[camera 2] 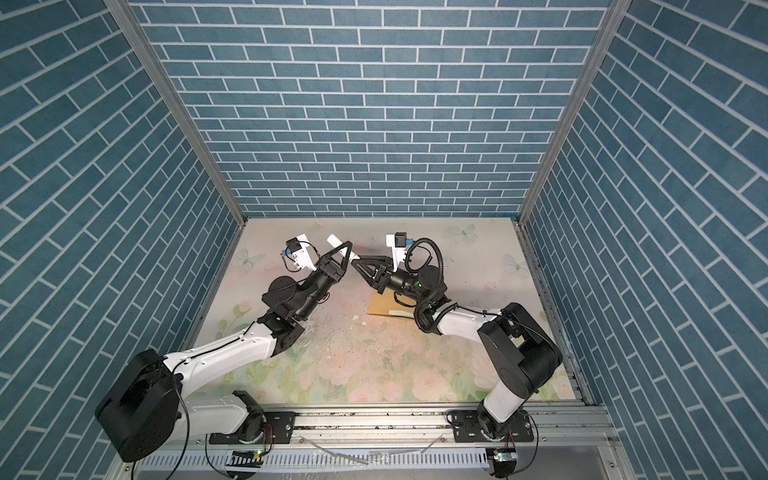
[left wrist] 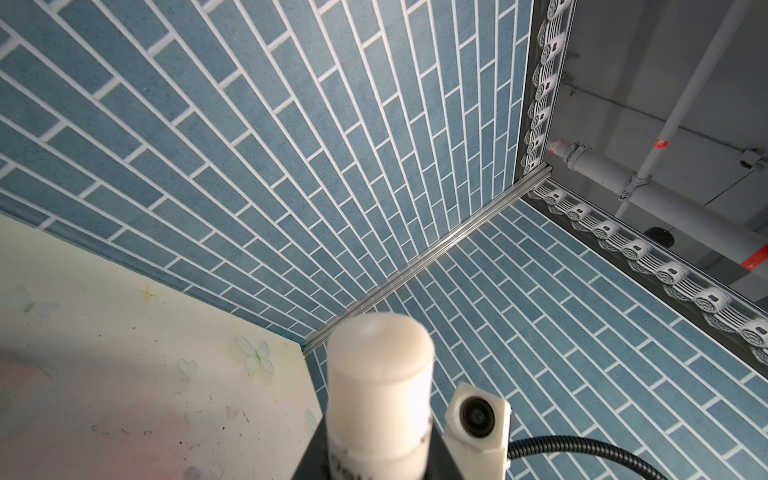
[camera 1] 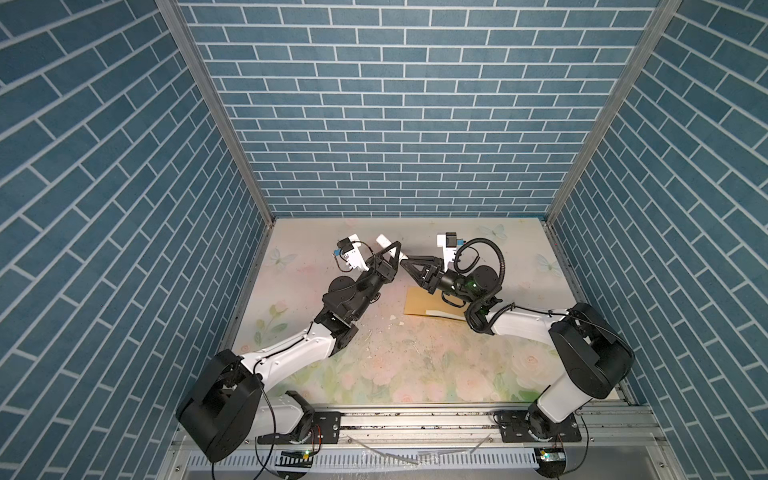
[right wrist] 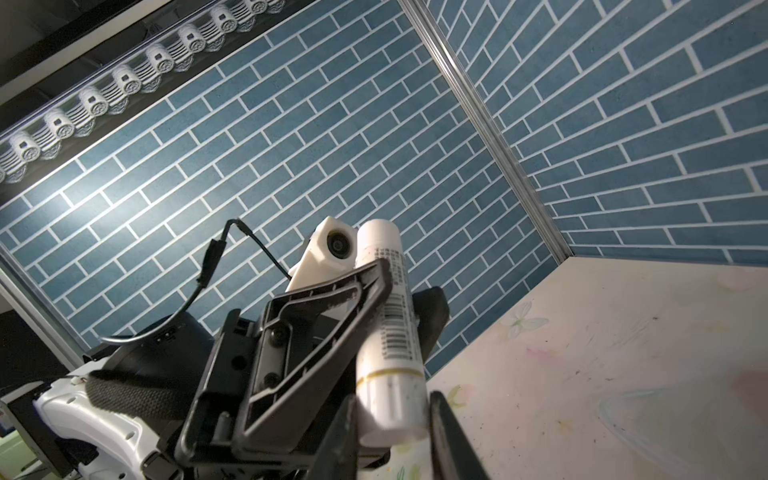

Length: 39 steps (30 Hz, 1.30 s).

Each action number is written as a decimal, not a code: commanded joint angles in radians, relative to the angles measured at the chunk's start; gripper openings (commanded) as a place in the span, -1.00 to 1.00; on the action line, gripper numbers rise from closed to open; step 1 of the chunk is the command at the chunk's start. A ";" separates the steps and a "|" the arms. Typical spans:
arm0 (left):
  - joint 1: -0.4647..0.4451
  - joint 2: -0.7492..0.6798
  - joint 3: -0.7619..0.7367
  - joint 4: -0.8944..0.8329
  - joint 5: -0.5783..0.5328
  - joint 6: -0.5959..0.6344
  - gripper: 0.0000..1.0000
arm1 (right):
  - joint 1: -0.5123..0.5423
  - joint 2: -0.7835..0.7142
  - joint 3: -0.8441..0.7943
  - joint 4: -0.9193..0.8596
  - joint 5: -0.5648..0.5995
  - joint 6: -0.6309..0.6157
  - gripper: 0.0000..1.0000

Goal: Place the letter into the envelope and seal it

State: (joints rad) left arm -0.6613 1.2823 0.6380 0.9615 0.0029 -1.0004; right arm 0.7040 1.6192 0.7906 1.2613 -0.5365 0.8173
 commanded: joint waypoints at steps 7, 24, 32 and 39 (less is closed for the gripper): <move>-0.011 -0.030 0.004 -0.093 0.033 -0.014 -1.00 | 0.119 -0.227 -0.118 -0.216 0.387 -1.012 0.44; -0.011 -0.017 0.008 -0.092 0.034 -0.041 -1.00 | 0.277 -0.062 -0.178 0.133 0.709 -1.512 -0.03; -0.010 -0.011 0.012 -0.089 0.039 -0.060 -1.00 | 0.276 -0.074 -0.170 0.062 0.708 -1.482 -0.09; -0.011 -0.009 0.010 -0.083 0.042 -0.069 -1.00 | 0.276 -0.052 -0.144 0.059 0.729 -1.470 -0.19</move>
State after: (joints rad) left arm -0.6682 1.2739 0.6334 0.8444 0.0315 -1.0664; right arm 0.9806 1.5589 0.6216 1.3022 0.1661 -0.6357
